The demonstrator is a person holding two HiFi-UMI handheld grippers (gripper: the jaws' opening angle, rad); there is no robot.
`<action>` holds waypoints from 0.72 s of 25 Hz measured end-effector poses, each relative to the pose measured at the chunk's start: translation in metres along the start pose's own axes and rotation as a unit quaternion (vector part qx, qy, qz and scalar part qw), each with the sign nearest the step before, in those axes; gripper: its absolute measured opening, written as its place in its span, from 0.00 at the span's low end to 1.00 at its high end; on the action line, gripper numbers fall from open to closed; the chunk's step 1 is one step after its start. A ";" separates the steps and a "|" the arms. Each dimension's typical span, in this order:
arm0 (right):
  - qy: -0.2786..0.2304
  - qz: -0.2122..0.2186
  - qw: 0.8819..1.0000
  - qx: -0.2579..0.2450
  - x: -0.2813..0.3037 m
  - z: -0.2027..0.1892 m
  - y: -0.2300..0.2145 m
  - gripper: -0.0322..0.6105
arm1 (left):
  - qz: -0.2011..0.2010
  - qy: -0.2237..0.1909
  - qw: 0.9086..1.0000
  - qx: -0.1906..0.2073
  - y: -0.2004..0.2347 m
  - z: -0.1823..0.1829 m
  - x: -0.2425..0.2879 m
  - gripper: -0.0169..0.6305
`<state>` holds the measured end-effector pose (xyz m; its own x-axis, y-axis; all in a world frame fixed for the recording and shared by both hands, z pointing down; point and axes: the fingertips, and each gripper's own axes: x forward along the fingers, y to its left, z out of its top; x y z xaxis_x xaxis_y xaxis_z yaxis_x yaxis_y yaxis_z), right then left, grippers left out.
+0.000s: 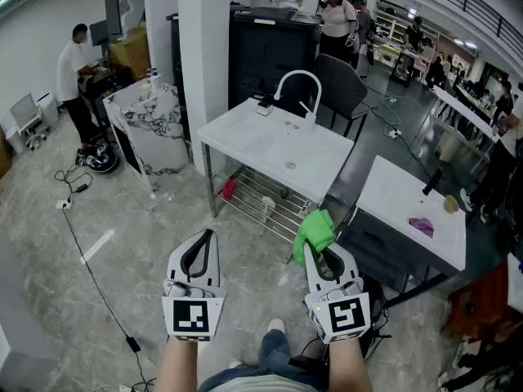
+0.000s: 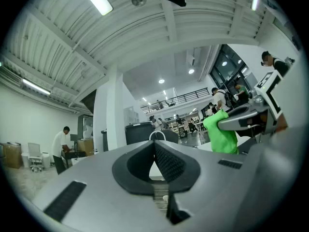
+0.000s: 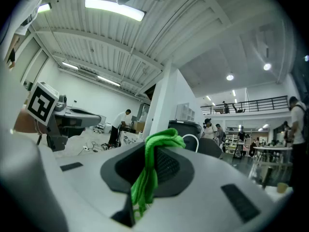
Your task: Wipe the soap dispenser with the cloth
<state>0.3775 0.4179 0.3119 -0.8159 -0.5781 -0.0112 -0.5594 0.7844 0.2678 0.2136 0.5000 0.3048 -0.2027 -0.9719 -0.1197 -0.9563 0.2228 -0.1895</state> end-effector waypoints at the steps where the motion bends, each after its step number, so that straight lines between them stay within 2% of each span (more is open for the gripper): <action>1: 0.003 0.000 1.000 -0.001 -0.001 0.003 0.003 0.12 | 0.000 -0.001 1.000 -0.004 0.002 0.003 -0.004 0.05; 6: 0.006 0.006 1.000 -0.013 -0.004 0.017 0.010 0.12 | 0.009 -0.011 1.000 -0.009 0.008 0.018 -0.012 0.05; 10: 0.006 0.007 1.000 -0.014 0.003 0.006 0.004 0.12 | 0.015 -0.004 1.000 -0.020 0.006 0.007 -0.007 0.05; 15: 0.015 -0.002 1.000 0.000 0.055 -0.005 0.006 0.12 | 0.017 -0.002 1.000 -0.015 0.046 -0.011 0.023 0.05; 18: 0.017 -0.007 1.000 0.010 0.092 -0.017 -0.011 0.12 | 0.023 0.009 1.000 -0.017 0.060 -0.025 0.056 0.05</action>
<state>0.3107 0.3523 0.3241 -0.8023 -0.5967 0.0172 -0.5747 0.7798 0.2481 0.1400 0.4571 0.3111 -0.2506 -0.9618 -0.1103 -0.9523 0.2654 -0.1509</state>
